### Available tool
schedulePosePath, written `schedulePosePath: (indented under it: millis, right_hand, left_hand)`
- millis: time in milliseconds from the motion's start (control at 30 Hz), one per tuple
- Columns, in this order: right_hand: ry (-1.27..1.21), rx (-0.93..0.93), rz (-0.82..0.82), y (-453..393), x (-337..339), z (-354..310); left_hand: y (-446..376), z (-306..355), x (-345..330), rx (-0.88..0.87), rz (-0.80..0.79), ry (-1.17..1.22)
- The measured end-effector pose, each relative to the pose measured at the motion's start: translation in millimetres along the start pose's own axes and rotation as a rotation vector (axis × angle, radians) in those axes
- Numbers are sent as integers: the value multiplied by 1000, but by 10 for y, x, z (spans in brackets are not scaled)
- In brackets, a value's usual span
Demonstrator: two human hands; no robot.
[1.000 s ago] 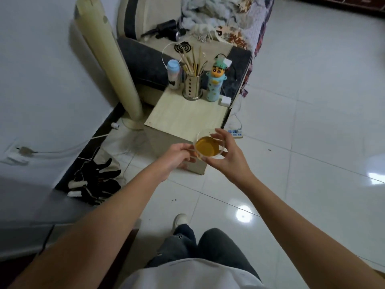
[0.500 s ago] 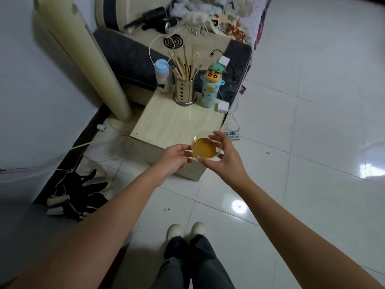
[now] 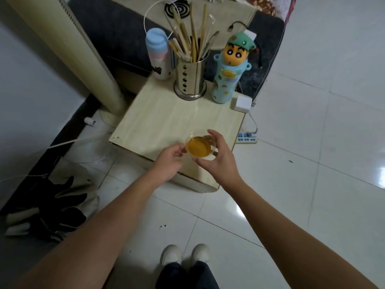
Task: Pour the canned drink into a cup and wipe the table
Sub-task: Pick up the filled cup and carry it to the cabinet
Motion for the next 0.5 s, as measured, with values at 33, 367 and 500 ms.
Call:
schedulePosePath:
  millis: [33,367,500]
  right_hand:
    - [0,6,-3,-75,-38,57]
    - [5,4,-43,-482,-283,325]
    - [8,-4,-42,-527,-314,377]
  left_hand:
    - [-72,-60,-11,-4,-4,-33]
    - [-513,-350,-14,-82,28,-171]
    - [-581,-411,-16,-100,40,-263]
Point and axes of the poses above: each hand's wrist, its own y-axis away from the middle knuckle, its own x-axis out of the back of the hand, z = x × y, the point moved 5 cm from there along -y, towards the middle knuckle, and after that the axes turned 5 degrees about -x, right-handed, at the moved point
